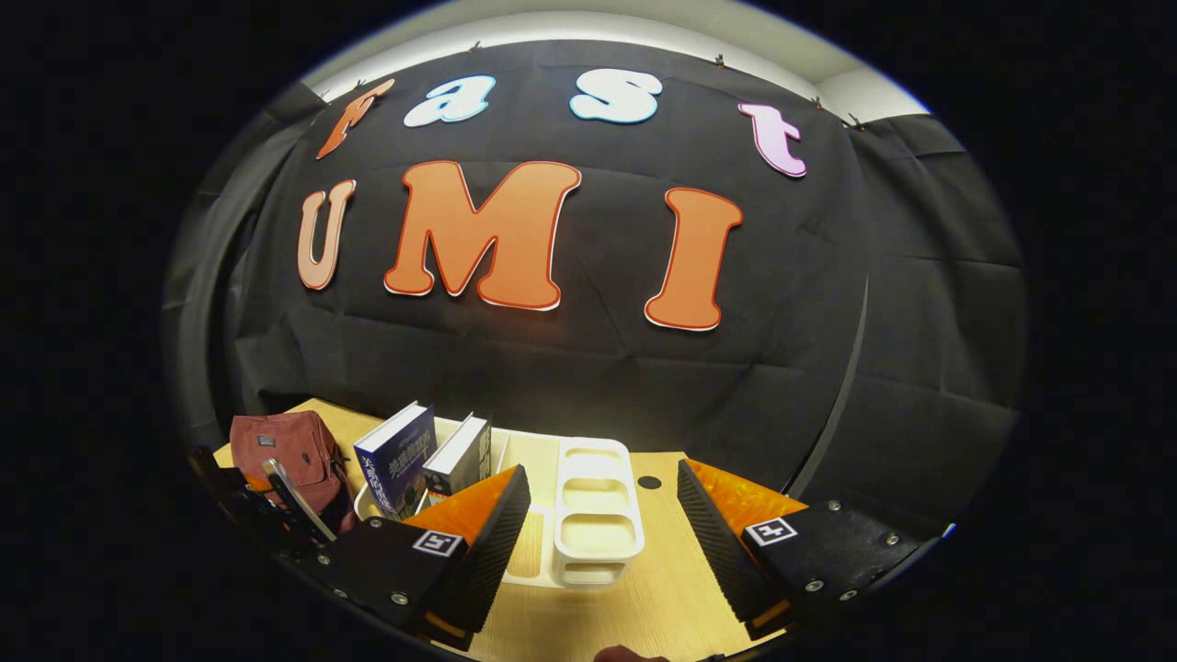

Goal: Open the schoolbag, grab two books from the bookshelf and put them into the schoolbag.

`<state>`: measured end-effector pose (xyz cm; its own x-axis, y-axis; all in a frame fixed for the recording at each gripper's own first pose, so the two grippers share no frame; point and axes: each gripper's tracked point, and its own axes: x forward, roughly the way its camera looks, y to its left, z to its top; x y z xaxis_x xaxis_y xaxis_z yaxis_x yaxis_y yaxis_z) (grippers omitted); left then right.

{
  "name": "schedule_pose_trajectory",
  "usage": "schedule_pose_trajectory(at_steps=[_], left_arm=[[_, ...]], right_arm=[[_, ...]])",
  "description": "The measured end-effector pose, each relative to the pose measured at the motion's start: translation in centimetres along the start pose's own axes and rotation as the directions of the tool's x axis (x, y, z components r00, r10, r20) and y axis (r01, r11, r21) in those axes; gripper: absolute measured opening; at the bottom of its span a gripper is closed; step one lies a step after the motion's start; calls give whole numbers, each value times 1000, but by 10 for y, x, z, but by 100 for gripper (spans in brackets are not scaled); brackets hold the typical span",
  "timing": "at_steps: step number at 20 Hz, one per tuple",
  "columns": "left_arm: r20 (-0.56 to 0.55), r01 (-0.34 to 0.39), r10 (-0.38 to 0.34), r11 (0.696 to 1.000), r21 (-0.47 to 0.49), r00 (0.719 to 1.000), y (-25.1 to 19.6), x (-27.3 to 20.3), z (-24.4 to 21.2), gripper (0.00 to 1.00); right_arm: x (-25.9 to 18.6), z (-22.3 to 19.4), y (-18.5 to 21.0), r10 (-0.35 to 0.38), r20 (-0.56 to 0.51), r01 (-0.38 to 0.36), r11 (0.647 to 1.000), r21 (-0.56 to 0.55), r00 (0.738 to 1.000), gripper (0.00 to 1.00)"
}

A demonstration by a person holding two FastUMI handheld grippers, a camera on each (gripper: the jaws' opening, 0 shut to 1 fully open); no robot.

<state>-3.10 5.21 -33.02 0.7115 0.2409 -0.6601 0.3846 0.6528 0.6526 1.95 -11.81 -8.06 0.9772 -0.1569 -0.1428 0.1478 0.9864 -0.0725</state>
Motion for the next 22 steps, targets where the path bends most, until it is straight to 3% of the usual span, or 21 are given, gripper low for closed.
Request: schedule_pose_trajectory(at_steps=[5, 9, 13, 18, 22], left_arm=[[-3, 175, -176, 982, -70, 984, 22, 2, 2, 15], [-2, 293, -294, 953, -69, 956, 39, -2, 2, 12], [12, 367, -367, 930, -7, 930, 61, 0, 4, 10], [29, 497, -496, 866, -63, 868, 81, 2, 6, 10], [69, 620, -617, 773, -135, 784, 106, 4, 12, 10]], right_arm=[[8, 24, 26, 36, 2, -36, 999, -8, 999, 95], [16, 38, 66, 113, -35, -115, 992, -52, 993, 95], [11, 37, 127, 252, -130, -260, 964, -46, 959, 96], [20, 36, 173, 281, -246, -308, 948, -79, 928, 96], [34, 35, 191, 261, -366, -294, 955, -36, 893, 96]])
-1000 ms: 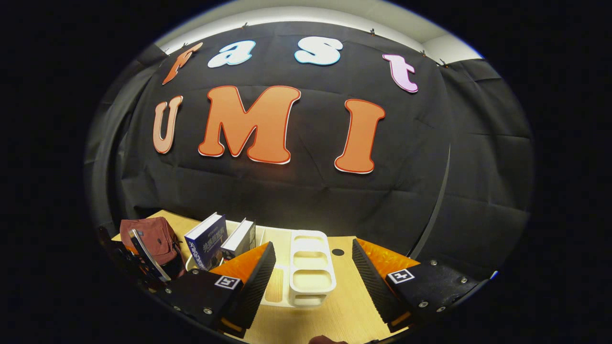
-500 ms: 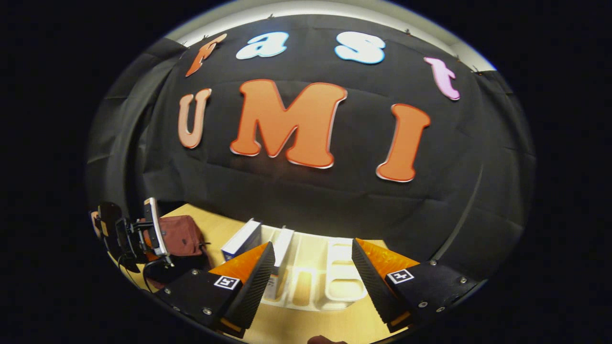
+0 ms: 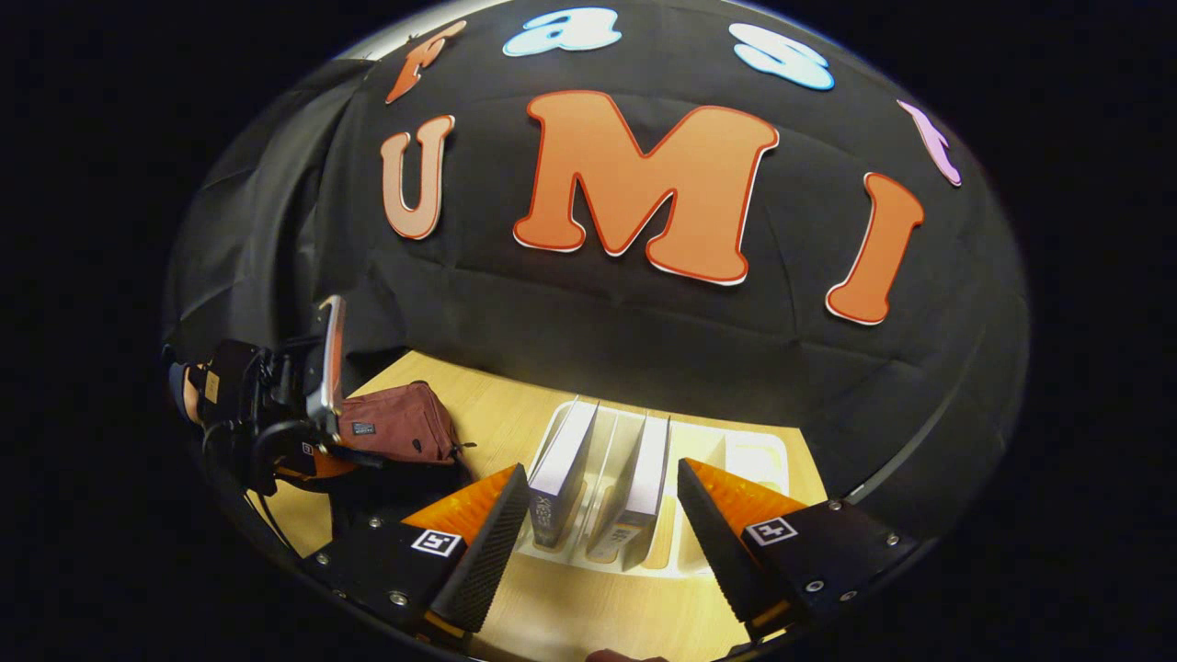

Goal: Open the schoolbag, grab two books from the bookshelf and put them into the schoolbag.

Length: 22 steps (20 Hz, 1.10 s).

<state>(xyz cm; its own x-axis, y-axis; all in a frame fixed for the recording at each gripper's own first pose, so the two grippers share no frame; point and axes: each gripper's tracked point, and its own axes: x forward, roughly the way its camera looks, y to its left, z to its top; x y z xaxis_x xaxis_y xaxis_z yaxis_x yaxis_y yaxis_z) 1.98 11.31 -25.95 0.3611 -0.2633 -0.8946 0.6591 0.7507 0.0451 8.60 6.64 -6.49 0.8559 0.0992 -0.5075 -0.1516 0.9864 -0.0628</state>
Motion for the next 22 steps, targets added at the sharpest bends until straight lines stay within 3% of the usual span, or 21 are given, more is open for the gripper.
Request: schedule_pose_trajectory(at_steps=[3, 6, 9, 13, 16, 22], left_arm=[[19, 80, -80, 996, -42, 997, 25, -11, 9, 10], [13, 118, -117, 993, -9, 993, 47, -19, 13, 10], [8, 149, -150, 988, 32, 989, 57, -21, 18, 10], [3, 165, -165, 985, 55, 986, 63, -25, 20, 10], [0, 161, -162, 985, 56, 987, 62, -28, 24, 10], [-5, 151, -151, 988, 9, 988, 59, -28, 18, 10]], right_arm=[[12, 10, 13, 24, -67, -21, 999, 49, 997, 96], [23, 13, 17, -2, -147, 4, 1000, 16, 989, 96], [39, 12, 27, 29, -234, -20, 999, 44, 972, 97], [58, -6, 43, 119, -385, -63, 986, 156, 915, 97], [78, -9, 42, 124, -455, -45, 983, 180, 882, 96], [124, -24, 46, 157, -600, -27, 975, 220, 785, 81]])
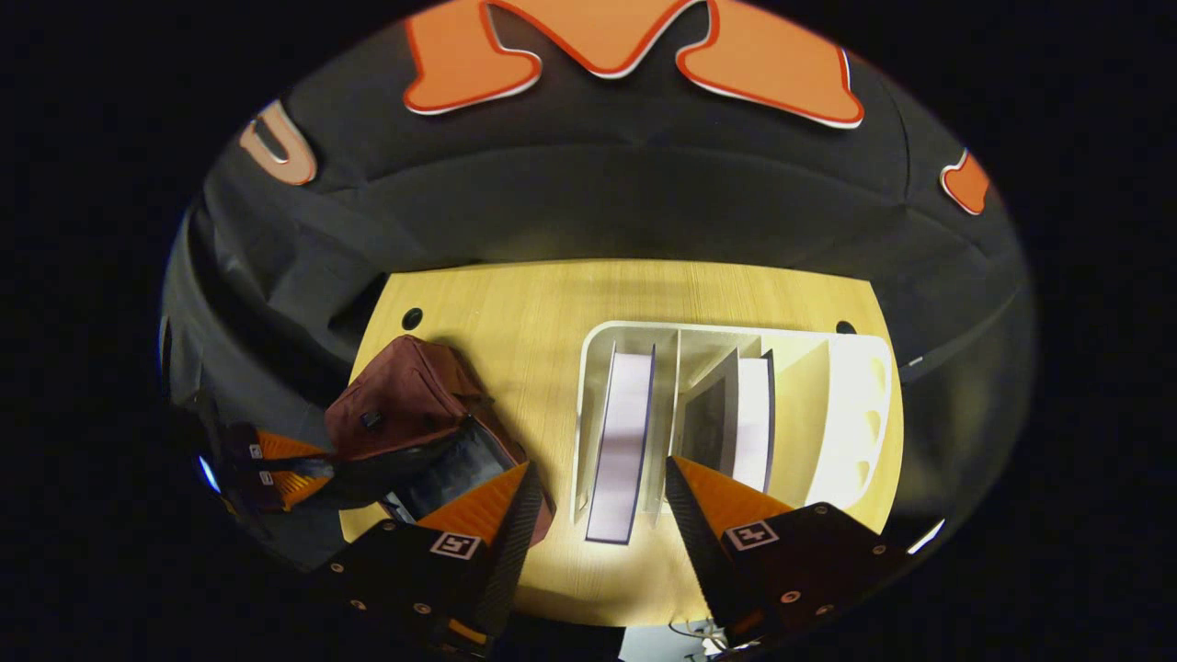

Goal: Open the schoolbag, grab two books from the bookshelf and put them into the schoolbag.

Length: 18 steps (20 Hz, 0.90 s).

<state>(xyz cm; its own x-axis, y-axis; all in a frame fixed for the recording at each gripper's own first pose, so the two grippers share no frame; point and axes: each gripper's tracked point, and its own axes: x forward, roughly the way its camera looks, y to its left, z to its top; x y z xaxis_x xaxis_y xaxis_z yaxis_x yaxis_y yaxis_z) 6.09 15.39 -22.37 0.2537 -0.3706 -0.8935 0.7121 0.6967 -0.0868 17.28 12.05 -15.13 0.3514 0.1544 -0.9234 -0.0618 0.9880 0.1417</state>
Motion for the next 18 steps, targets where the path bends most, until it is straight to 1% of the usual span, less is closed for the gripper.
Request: schedule_pose_trajectory(at_steps=[2, 3, 4, 5, 6, 7, 9, 10, 11, 14, 18], left_arm=[[-10, -14, 13, 1000, -21, 1000, 3, 1, -5, 10], [-10, -17, 17, 999, -28, 1000, 3, 2, -6, 10], [-13, -17, 17, 999, -33, 1000, 2, 1, -6, 10], [-14, -18, 17, 999, -39, 1000, 1, 1, -6, 10], [-16, -17, 16, 999, -47, 1000, -1, 2, -6, 10], [-19, -17, 16, 998, -56, 1000, -2, 2, -7, 10], [-23, -17, 15, 997, -73, 1000, -4, 5, -10, 10], [-24, -18, 16, 997, -80, 1000, -5, 5, -10, 10], [-24, -19, 17, 996, -84, 1000, -5, 6, -10, 10], [-30, -19, 16, 995, -96, 999, -6, 8, -13, 10], [-28, -14, 11, 995, -100, 1000, -8, 10, -11, 10]], right_arm=[[16, -2, -3, -18, -62, 19, 1000, 8, 998, 73], [23, -5, -5, -31, -89, 32, 999, 13, 996, 67], [29, -7, -8, -43, -112, 44, 999, 9, 993, 65], [34, -7, -11, -59, -118, 60, 998, 10, 991, 70], [39, -7, -13, -64, -131, 66, 998, 12, 989, 47], [42, -9, -16, -71, -142, 75, 997, 26, 987, 47], [44, -6, -17, -74, -149, 82, 996, 45, 986, 37], [43, -6, -18, -74, -153, 82, 995, 49, 985, 45], [41, -5, -19, -74, -152, 83, 995, 56, 986, 34], [28, -2, -26, -65, -131, 73, 995, 64, 989, 30], [-7, 0, -39, -58, -101, 65, 996, 64, 993, 29]])
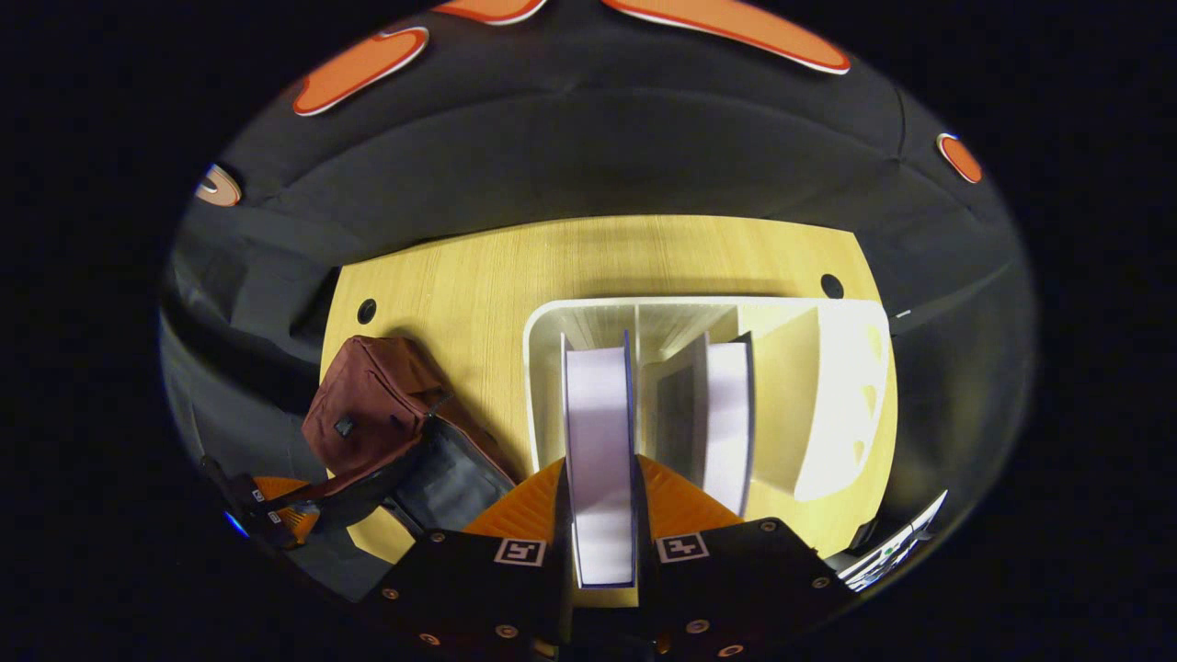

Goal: Open the schoolbag, grab two books from the bookshelf and put them into the schoolbag.

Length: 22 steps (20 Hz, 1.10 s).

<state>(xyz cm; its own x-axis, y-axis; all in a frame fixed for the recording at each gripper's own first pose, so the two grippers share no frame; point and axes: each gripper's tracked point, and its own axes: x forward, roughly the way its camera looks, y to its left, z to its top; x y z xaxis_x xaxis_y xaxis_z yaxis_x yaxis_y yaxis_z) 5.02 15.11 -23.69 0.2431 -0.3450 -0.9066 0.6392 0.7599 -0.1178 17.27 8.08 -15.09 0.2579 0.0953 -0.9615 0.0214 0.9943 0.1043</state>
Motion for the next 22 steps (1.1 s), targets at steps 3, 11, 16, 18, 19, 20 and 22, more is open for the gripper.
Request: schedule_pose_trajectory(at_steps=[3, 11, 16, 18, 19, 20, 22], left_arm=[[5, 9, -9, 1000, -7, 1000, -4, 4, -1, 10], [11, 5, -5, 1000, -20, 1000, -3, 0, -4, 10], [13, 6, -5, 999, -45, 1000, -4, 0, -7, 10], [14, -1, 2, 999, -48, 1000, -2, -2, -7, 10], [12, -3, 4, 999, -50, 1000, -2, -3, -8, 10], [13, -9, 9, 999, -47, 1000, -1, -5, -7, 10], [22, -14, 15, 999, -43, 1000, -1, -7, -5, 10]], right_arm=[[-35, 0, -5, 31, 47, -32, 999, 13, 998, 29], [-106, -17, -11, 107, 173, -118, 991, 57, 979, 29], [-122, -46, 11, 216, 207, -236, 969, 76, 954, 28], [-126, -64, 21, 252, 208, -273, 959, 78, 945, 28], [-126, -71, 25, 267, 209, -290, 954, 83, 941, 29], [-126, -77, 29, 285, 211, -309, 947, 87, 935, 29], [-125, -93, 42, 331, 213, -361, 925, 120, 919, 28]])
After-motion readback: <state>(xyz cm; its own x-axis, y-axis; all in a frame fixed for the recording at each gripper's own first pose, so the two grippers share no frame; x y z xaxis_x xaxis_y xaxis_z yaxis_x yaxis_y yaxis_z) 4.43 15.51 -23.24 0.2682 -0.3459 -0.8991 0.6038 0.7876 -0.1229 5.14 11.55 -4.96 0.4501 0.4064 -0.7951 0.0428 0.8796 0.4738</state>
